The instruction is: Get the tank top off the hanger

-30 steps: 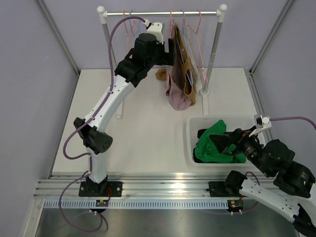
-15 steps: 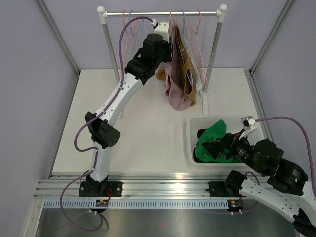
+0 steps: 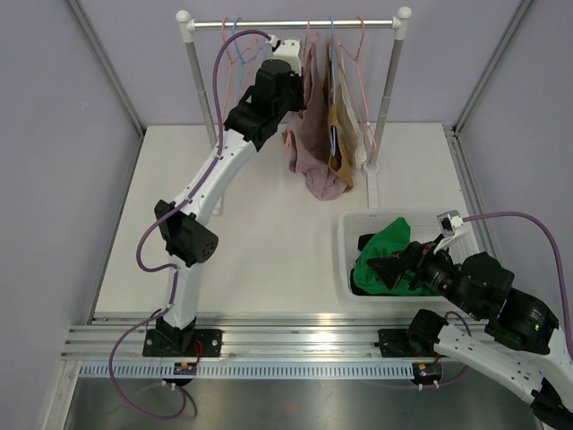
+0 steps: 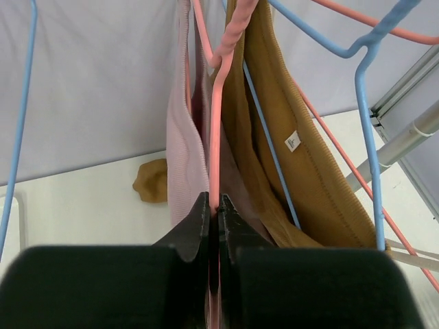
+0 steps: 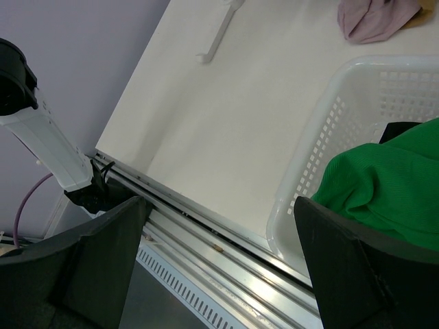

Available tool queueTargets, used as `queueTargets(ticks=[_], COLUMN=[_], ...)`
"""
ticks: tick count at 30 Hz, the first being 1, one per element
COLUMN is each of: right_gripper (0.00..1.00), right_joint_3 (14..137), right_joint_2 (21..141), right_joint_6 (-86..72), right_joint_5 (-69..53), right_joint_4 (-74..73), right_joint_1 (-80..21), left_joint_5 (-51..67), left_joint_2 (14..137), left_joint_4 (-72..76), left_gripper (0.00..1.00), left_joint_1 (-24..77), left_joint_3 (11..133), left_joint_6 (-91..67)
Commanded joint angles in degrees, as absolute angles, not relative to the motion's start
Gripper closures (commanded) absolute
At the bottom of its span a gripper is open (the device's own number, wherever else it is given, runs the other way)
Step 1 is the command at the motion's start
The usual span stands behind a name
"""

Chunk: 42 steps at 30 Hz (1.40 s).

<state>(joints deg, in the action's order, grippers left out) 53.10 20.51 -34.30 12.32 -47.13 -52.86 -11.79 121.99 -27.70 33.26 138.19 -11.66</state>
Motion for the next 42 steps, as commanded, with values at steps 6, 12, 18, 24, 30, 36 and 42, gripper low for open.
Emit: queueTargets(ticks=[6, 12, 18, 24, 30, 36, 42], right_gripper=[0.04, 0.04, 0.03, 0.02, 0.01, 0.01, 0.00], right_joint_3=[54.3, 55.2, 57.6, 62.0, 64.4, 64.4, 60.2], right_joint_2=[20.1, 19.7, 20.3, 20.7, 22.6, 27.7, 34.6], right_joint_6=[-33.5, -33.4, -32.1, -30.5, -28.7, -27.7, -29.3], right_joint_5=[12.1, 12.8, 12.5, 13.4, 14.8, 11.6, 0.3], right_joint_4=[-47.0, -47.5, -48.6, -50.4, -47.6, -40.7, -24.4], right_joint_1=[-52.7, -52.7, -52.7, -52.7, -52.7, -52.7, -52.7], left_joint_5=[-17.0, -16.4, -16.8, -15.6, -16.3, -17.0, -13.8], left_joint_2=[112.9, 106.8, 98.0, 87.8, 68.6, 49.8, 33.8], left_joint_4=[-24.1, -26.3, -27.9, -28.2, -23.5, -26.0, -29.9], left_gripper=[1.00, 1.00, 1.00, 1.00, 1.00, 1.00, 1.00], left_joint_1=[33.5, 33.6, 33.7, 35.3, 42.5, 50.1, 51.8], left_joint_3=[137.0, 135.7, 125.4, 111.3, 89.9, 72.1, 59.5], left_joint_6=[-13.5, -13.5, -16.6, -20.1, -22.8, -26.2, -27.9])
